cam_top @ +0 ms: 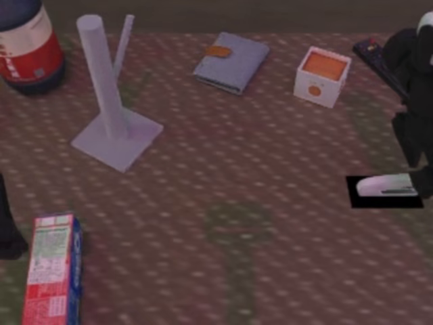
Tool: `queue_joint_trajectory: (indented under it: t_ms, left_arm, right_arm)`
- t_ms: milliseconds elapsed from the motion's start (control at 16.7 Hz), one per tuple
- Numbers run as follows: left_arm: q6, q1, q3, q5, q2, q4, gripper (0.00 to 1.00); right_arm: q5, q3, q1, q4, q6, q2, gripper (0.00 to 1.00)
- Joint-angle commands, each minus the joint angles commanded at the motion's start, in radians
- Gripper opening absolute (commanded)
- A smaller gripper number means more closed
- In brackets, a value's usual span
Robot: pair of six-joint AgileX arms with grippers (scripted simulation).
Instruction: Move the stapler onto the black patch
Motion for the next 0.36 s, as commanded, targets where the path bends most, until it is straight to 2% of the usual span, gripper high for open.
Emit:
queue_joint_trajectory:
  t_ms: [360]
  left_arm:
    - [0.000, 0.000, 0.000, 0.000, 0.000, 0.000, 1.00]
  right_arm:
    - [0.000, 0.000, 0.000, 0.000, 0.000, 0.000, 1.00]
